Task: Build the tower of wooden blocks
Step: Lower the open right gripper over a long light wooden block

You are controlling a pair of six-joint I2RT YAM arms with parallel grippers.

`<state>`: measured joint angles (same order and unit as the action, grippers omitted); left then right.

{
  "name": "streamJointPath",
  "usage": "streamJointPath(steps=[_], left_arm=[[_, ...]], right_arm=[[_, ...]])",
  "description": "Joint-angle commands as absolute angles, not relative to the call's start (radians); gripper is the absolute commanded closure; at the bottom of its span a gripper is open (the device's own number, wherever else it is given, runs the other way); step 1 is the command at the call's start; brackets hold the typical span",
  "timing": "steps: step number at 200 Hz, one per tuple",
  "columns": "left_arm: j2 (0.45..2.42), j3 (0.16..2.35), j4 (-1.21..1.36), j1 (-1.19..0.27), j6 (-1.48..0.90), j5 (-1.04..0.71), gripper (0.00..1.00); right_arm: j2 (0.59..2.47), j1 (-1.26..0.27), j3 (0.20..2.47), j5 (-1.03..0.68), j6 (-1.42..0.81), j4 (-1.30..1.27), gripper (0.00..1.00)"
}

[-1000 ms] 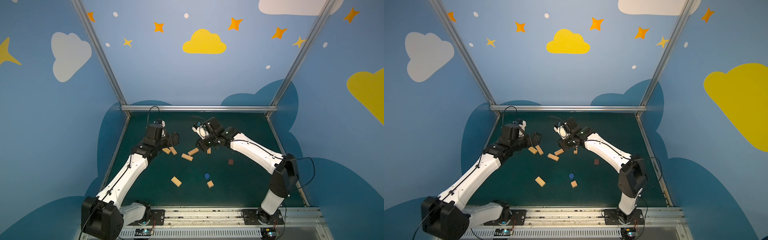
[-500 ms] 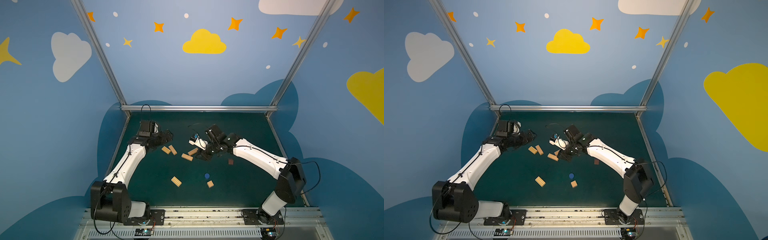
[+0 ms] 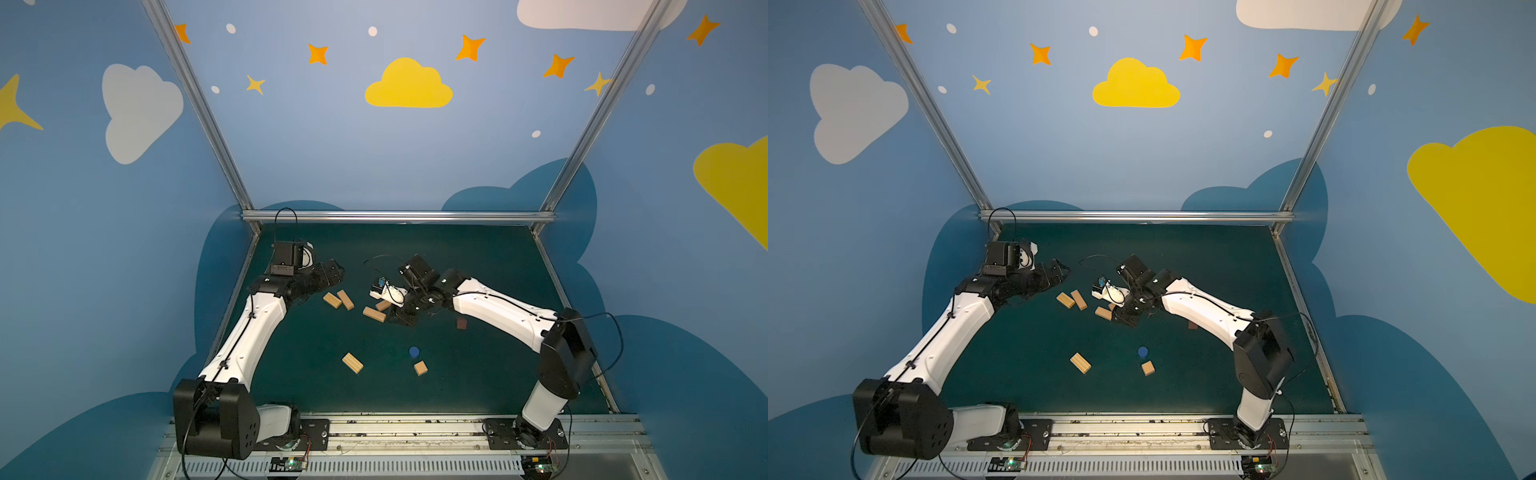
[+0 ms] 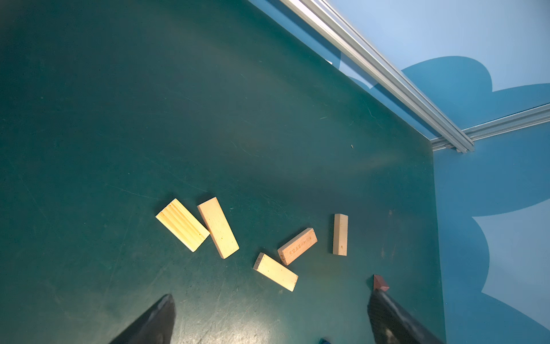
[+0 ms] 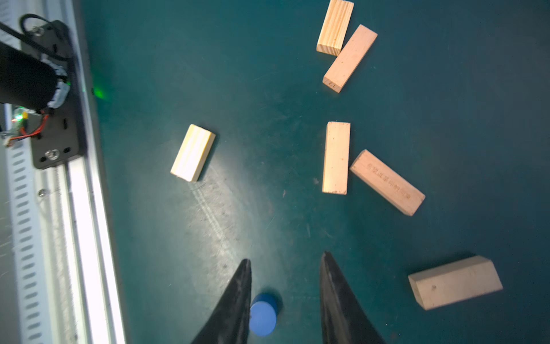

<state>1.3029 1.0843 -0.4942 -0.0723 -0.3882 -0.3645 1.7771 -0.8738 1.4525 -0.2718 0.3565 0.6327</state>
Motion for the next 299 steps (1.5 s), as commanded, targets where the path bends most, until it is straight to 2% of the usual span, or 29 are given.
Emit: streamJointPath(steps=[1, 54, 113, 253, 281, 299], left_arm=[[1.294, 1.091, -0.511, -0.070, -0.368, -0.356, 0.00], [1.289, 1.092, -0.511, -0.045, -0.382, -0.353, 0.00], [1.278, 1.078, -0.489, -0.027, -0.391, -0.370, 0.00], [1.288, 1.081, -0.490, -0.023, -0.403, -0.408, 0.00], [1.267, 1.076, -0.483, -0.025, -0.394, -0.413, 0.00], [1.261, 1.069, -0.474, -0.025, -0.394, -0.416, 0.00]], right_arm=[[1.832, -0.884, 1.517, -0.246, 0.354, 0.663, 0.68], [1.986, -0.885, 1.654, -0.225, 0.332, 0.697, 0.72], [2.134, -0.884, 1.785, -0.195, 0.250, 0.731, 0.71], [2.251, -0.906, 1.843, -0.160, 0.163, 0.759, 0.71], [2.280, -0.919, 1.858, -0.130, 0.156, 0.775, 0.65], [2.296, -0.926, 1.871, -0.106, 0.150, 0.787, 0.64]])
